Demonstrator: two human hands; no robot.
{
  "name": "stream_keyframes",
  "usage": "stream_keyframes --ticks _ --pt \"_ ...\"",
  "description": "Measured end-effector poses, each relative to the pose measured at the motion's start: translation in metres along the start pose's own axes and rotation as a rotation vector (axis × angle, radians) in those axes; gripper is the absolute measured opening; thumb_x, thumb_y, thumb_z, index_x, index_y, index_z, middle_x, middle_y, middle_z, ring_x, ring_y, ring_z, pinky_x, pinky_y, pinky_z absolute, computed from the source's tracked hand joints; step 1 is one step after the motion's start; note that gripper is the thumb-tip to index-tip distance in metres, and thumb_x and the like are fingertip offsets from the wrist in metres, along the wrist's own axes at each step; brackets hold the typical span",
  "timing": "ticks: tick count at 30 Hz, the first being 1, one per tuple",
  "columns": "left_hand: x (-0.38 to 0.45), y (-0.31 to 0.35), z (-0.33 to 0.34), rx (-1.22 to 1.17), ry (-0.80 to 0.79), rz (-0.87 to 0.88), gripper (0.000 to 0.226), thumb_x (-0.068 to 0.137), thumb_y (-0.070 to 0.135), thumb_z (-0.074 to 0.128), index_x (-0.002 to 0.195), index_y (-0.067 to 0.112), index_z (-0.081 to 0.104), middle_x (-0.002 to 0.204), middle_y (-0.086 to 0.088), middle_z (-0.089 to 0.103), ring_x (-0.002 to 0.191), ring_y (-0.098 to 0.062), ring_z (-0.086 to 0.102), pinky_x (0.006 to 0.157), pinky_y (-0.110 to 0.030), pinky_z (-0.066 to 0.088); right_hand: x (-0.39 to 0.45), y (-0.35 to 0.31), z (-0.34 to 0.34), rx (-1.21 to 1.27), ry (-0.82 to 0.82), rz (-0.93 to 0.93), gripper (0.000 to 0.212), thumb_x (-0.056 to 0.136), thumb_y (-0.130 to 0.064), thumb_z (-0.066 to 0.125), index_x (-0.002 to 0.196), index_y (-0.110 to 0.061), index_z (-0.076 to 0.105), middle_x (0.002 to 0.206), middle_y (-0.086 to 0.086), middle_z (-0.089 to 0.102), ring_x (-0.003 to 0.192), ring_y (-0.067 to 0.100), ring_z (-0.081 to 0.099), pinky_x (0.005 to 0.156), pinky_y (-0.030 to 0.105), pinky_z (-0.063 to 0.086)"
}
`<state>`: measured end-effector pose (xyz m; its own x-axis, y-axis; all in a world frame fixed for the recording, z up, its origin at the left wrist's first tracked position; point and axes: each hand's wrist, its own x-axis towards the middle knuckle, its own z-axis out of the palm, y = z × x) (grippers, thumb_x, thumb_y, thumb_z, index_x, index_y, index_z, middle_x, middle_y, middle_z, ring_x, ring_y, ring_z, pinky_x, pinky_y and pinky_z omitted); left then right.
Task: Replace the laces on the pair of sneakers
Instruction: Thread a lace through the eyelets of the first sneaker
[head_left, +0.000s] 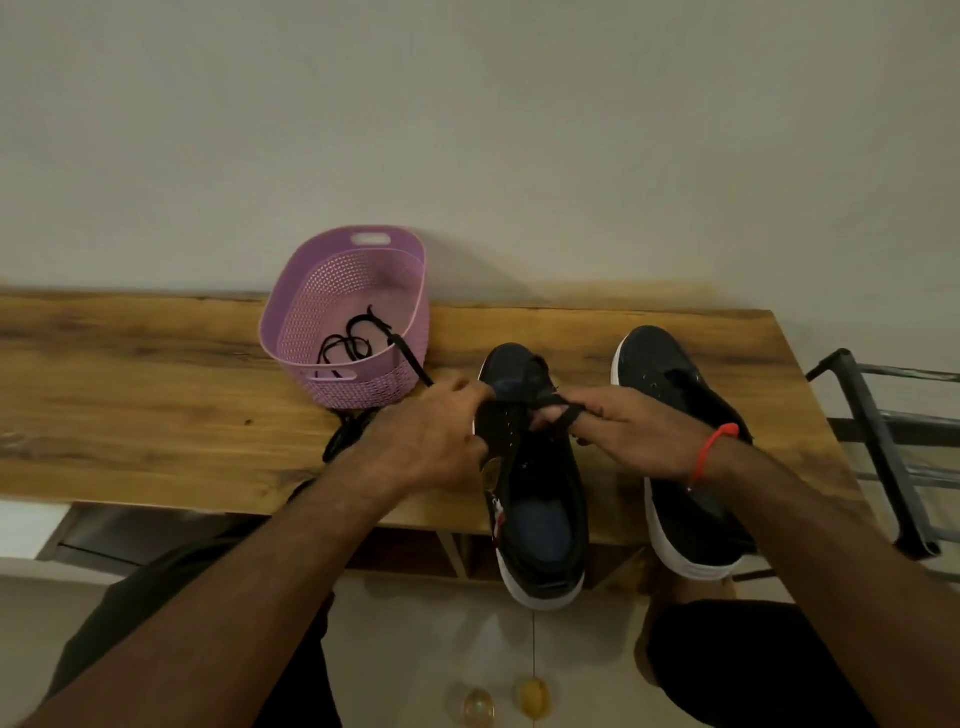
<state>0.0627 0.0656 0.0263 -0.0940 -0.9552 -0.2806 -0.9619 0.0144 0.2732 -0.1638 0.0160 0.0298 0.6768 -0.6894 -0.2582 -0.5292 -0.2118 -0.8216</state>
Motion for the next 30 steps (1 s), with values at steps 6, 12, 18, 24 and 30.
stream_keyframes --ticks 6,12,18,24,30 --pt "0.014 -0.013 -0.006 0.352 -0.013 -0.203 0.033 0.101 0.027 0.057 0.133 0.023 0.054 0.124 -0.004 0.058 0.108 -0.024 0.061 0.082 -0.040 0.047 0.004 -0.001 -0.021 0.138 0.353 0.154 0.041 0.102 -0.050 0.040 0.097 -0.027 0.073 0.100 0.011 0.068 0.089 0.020 0.066 0.077 0.039 0.060" --pt "0.011 0.004 -0.026 0.059 0.645 0.030 0.041 0.104 0.049 0.036 0.119 0.027 0.068 0.082 0.007 0.070 0.072 -0.015 0.065 0.065 -0.035 0.054 0.003 0.003 -0.049 0.294 0.664 0.319 0.047 0.105 -0.044 0.041 0.090 -0.013 0.073 0.060 0.005 0.066 0.065 0.026 0.065 0.068 0.038 0.054" --pt "0.013 0.037 -0.018 -0.292 0.714 0.194 0.029 0.105 0.041 0.050 0.102 0.025 0.074 0.061 0.019 0.056 0.055 -0.003 0.055 0.054 -0.023 0.049 0.003 -0.006 -0.043 0.769 0.568 0.140 0.039 0.100 -0.002 0.048 0.134 -0.020 0.047 0.086 0.011 0.063 0.060 0.016 0.054 0.056 0.034 0.054" --pt "0.024 0.052 -0.012 -0.223 0.644 0.193 0.026 0.103 0.043 0.053 0.103 0.026 0.073 0.070 0.013 0.062 0.056 0.000 0.053 0.047 -0.011 0.035 0.005 -0.014 -0.026 0.123 0.201 -0.131 0.030 0.097 -0.013 0.062 0.126 -0.019 0.061 0.104 0.001 0.066 0.078 0.001 0.062 0.063 0.014 0.047" --pt "0.027 0.045 -0.020 -0.196 0.569 0.255 0.033 0.103 0.042 0.052 0.131 0.028 0.061 0.104 0.007 0.071 0.088 -0.008 0.065 0.074 -0.030 0.057 0.014 -0.008 -0.035 0.519 0.599 0.051 0.021 0.102 -0.014 0.051 0.093 -0.018 0.070 0.069 -0.003 0.062 0.053 0.009 0.047 0.042 0.018 0.036"
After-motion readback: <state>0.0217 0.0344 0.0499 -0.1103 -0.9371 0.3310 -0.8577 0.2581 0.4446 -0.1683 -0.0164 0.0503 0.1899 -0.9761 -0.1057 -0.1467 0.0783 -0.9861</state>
